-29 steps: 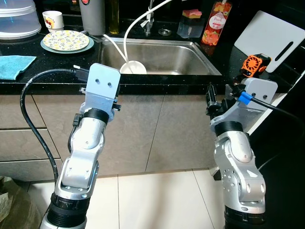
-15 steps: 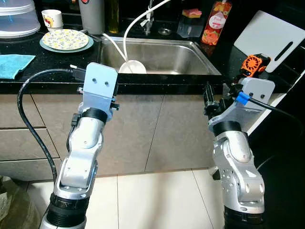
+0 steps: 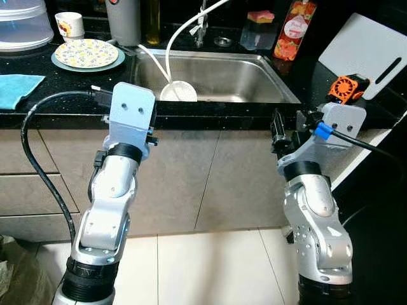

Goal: Kitchen organization

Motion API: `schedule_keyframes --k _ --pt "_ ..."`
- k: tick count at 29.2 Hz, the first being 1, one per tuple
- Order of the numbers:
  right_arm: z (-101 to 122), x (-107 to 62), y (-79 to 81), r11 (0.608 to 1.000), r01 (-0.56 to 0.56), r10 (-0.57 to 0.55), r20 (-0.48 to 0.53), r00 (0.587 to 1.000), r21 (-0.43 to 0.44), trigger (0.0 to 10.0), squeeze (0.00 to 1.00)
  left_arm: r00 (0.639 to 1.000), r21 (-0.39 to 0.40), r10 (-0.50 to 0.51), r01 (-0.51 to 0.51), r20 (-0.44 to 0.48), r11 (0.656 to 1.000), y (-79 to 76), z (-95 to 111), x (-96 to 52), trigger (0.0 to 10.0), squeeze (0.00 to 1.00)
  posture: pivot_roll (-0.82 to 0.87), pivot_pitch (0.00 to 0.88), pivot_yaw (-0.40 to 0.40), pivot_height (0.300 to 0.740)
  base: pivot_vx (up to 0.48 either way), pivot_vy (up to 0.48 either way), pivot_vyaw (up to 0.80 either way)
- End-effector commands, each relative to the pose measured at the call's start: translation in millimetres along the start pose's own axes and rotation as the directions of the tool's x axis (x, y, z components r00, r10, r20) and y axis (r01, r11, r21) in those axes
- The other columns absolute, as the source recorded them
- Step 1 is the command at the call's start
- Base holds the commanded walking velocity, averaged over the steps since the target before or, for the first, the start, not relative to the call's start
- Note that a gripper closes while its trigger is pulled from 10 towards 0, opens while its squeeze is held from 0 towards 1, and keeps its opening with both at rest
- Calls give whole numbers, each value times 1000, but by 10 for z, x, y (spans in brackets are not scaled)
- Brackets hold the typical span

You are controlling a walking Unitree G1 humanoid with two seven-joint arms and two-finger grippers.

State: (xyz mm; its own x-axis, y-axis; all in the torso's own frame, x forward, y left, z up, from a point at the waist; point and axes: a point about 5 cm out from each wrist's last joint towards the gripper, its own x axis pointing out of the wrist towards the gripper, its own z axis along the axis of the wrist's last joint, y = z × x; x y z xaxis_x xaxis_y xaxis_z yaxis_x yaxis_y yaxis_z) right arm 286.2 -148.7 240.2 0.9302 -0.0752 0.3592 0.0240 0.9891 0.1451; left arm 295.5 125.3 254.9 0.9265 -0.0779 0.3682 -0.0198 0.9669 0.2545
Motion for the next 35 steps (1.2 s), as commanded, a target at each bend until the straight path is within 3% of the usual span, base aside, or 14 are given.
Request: schedule_keyframes --k 1,27,35 --pt "7 5 7 1000 -6 6 11 1000 -5 10000 0 1000 4 4 -4 18 1000 -3 40 12 10000 0 212 34 -78 740 450 0 0" --pt "-15 4 17 1000 -15 15 6 1000 -5 10000 0 999 16 10 -11 30 1000 -5 54 4 10000 0 213 35 -81 740 426 0 0" --pt "-20 4 21 1000 -16 16 5 1000 -4 10000 0 998 23 23 -24 55 999 -8 88 2 10000 0 212 38 -81 740 0 0 0"
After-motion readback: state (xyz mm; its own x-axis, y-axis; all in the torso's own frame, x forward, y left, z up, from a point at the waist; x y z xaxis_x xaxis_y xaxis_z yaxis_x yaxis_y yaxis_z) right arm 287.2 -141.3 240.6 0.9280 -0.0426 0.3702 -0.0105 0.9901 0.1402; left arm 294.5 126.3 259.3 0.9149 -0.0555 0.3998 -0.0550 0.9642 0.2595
